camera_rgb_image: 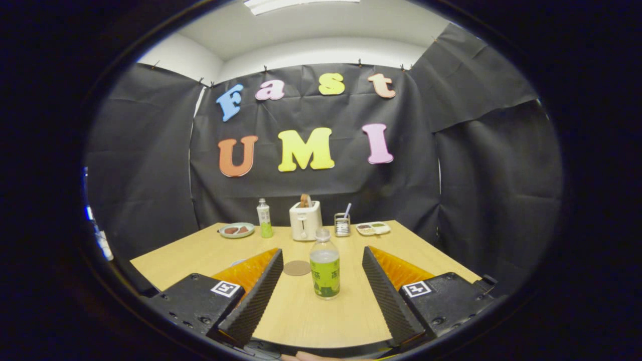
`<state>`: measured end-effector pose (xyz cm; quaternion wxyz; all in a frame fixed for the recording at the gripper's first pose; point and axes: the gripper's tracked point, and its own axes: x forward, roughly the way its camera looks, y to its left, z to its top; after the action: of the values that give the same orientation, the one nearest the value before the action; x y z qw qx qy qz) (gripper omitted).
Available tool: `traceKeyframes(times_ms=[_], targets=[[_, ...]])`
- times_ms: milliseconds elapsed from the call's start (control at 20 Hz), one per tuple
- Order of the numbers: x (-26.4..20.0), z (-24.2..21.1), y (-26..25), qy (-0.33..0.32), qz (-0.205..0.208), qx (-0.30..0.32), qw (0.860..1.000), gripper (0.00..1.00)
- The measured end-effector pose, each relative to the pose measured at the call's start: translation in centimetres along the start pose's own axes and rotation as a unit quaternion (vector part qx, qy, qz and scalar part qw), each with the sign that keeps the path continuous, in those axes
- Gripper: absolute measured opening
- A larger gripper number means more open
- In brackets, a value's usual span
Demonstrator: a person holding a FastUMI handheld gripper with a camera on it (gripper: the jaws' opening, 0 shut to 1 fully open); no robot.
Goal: Take the bottle from table, then pour the juice into the cup, finally place the bottle on the coaster
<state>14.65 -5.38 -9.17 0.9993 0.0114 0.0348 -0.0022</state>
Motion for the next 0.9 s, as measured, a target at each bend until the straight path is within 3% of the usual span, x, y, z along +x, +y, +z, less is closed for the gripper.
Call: traceKeyframes(times_ms=[500, 900], targets=[[8.0, -5.2, -0.1, 0.059, 0.009, 0.003, 0.998, 1.0], [14.0, -6.8, 0.0, 0.072, 0.006, 0.002, 0.997, 1.0]])
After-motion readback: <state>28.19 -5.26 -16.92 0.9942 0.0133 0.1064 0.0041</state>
